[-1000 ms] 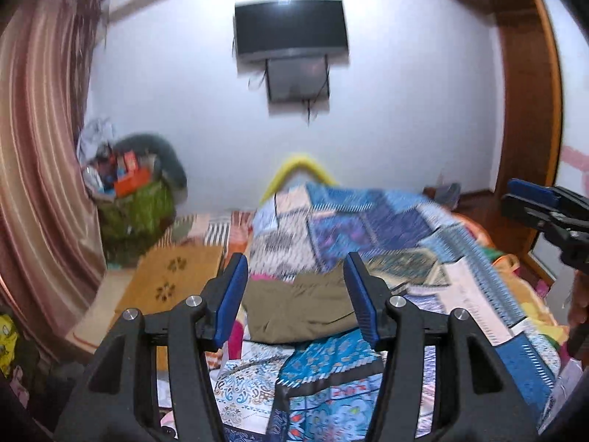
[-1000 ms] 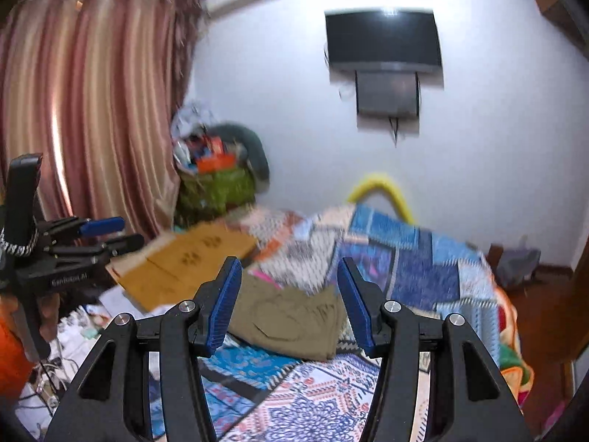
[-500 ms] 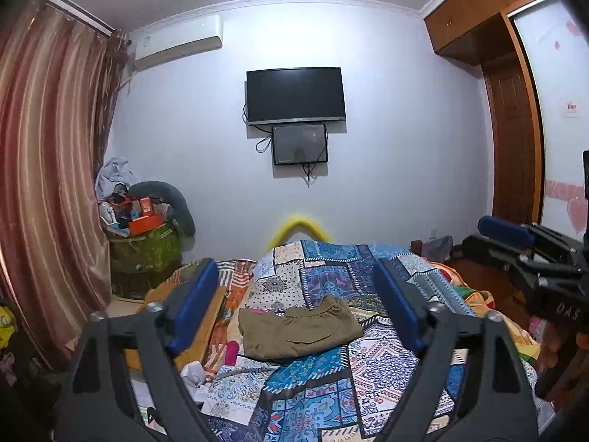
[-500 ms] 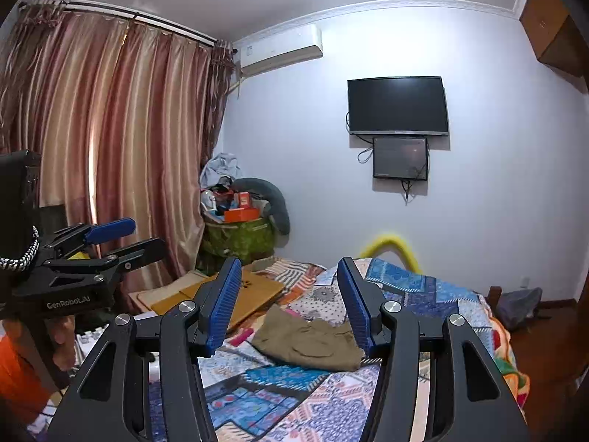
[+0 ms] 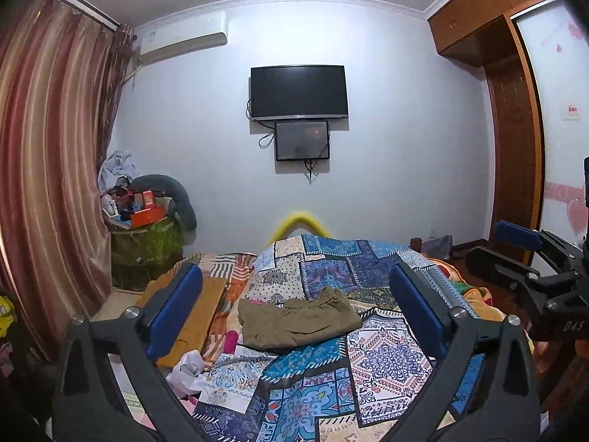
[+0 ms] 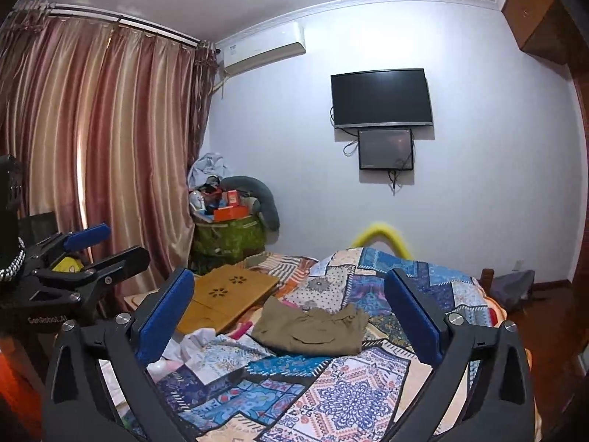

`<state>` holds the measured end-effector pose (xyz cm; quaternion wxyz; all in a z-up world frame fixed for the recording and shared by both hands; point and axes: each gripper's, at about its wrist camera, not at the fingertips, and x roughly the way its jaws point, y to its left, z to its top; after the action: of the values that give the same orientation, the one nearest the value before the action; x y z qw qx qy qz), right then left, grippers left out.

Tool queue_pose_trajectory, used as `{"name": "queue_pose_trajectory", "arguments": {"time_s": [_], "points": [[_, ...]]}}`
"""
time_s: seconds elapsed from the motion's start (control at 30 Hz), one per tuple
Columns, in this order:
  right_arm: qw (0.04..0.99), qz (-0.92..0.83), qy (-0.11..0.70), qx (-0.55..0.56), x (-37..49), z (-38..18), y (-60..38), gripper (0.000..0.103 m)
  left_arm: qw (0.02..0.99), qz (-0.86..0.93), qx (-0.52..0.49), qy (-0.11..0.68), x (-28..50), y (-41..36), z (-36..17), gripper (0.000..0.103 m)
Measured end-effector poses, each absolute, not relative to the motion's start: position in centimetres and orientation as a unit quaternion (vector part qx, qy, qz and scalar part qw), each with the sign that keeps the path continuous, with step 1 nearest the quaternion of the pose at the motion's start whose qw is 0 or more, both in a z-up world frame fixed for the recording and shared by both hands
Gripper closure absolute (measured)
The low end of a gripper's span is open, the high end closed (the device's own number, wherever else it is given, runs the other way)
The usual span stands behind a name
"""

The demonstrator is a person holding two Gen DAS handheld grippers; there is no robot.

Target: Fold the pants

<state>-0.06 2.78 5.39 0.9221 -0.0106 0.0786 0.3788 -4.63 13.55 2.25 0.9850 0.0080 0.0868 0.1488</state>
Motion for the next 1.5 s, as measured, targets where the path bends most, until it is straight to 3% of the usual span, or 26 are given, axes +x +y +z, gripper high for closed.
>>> {"name": "queue_pose_trajectory", "arguments": {"time_s": [1.5], "points": [[0.926,0.365,0.101,-0.01,-0.8,4.4,1.1,0.0,0.986,0.134,0.004,0.097,-3.6,13.7,1.0,0.0]]}}
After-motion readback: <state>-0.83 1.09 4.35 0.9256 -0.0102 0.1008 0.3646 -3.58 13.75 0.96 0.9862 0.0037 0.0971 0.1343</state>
